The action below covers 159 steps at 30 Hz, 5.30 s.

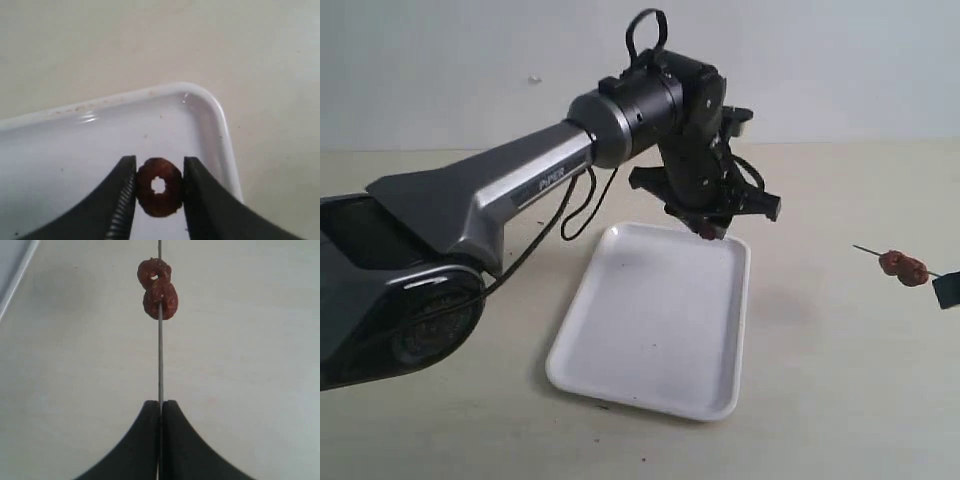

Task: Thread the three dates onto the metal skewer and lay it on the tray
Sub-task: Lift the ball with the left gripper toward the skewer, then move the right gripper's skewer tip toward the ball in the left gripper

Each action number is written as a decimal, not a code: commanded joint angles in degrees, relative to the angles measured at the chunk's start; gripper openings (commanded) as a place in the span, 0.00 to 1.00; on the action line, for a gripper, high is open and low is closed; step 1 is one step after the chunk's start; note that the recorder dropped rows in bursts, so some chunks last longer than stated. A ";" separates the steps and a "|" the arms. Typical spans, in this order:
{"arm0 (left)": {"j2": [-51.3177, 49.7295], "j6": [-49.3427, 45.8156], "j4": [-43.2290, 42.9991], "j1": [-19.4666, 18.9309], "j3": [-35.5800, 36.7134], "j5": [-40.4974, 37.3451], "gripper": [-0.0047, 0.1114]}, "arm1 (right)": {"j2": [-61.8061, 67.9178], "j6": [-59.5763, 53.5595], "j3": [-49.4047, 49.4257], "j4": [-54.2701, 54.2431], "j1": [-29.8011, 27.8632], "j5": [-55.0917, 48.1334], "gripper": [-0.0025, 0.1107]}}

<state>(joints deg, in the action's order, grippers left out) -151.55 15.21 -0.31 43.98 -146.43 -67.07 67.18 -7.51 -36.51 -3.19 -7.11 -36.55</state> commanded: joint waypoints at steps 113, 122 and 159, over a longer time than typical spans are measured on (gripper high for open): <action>43.27 -40.30 65.87 -21.87 57.94 -2.89 0.32 | -9.17 -51.63 0.11 -40.81 -0.20 -8.71 0.02; 42.74 -36.28 65.66 -27.46 57.94 -2.89 0.32 | -13.12 -58.36 3.92 -49.62 -0.20 -8.97 0.02; 42.74 -36.00 72.54 -27.46 57.94 -2.89 0.32 | -33.71 -53.90 14.98 -61.14 -0.20 -12.01 0.02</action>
<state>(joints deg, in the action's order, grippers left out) -108.92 -20.92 70.31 16.71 -88.70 -69.92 33.52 -60.25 -21.41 -63.05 -7.11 -48.39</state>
